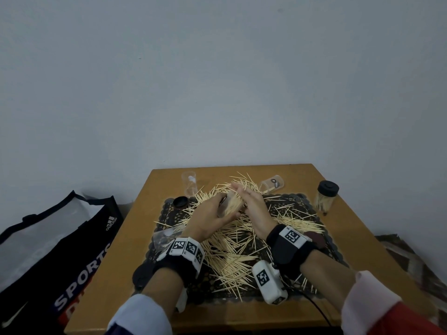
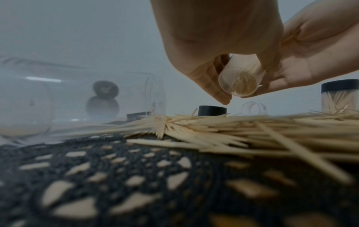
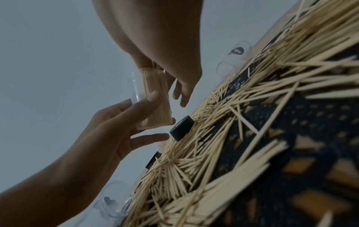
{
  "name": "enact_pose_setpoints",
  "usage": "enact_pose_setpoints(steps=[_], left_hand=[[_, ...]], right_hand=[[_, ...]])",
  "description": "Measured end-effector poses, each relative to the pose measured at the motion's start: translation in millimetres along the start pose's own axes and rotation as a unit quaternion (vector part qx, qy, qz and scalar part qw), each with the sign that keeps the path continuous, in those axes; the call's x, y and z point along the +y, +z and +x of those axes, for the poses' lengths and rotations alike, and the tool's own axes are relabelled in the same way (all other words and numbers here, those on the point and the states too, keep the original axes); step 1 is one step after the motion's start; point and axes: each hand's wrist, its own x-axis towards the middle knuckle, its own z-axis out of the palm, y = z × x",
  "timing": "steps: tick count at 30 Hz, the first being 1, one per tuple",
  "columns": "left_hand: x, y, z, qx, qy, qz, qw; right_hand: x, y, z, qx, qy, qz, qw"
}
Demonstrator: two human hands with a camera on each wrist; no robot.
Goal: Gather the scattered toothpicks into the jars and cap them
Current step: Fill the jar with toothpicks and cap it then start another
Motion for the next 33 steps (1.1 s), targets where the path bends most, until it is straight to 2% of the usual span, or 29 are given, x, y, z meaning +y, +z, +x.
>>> enact_pose_setpoints(steps=[10,20,24,33], left_hand=[[1,-1,0,-0.003,0.001,0.011,1.000],[3,-4,-2,-0.009,-0.012,0.017,1.000],[4,-5,-2,-0.014,-0.015,0.019,1.000],[4,-5,-2,-0.014,-0.022,0.018,0.999]], right_hand=[[-7,-7,3,-0.041,0.050,-0.026,0.998],[-16,-35,3,-0.062,0.082,-0.031,0.994],[-16,-37,6,-0.027,0.043,-0.039,0.998],[-22,-27,6,0.029,-0.091,-0.182,0.979]])
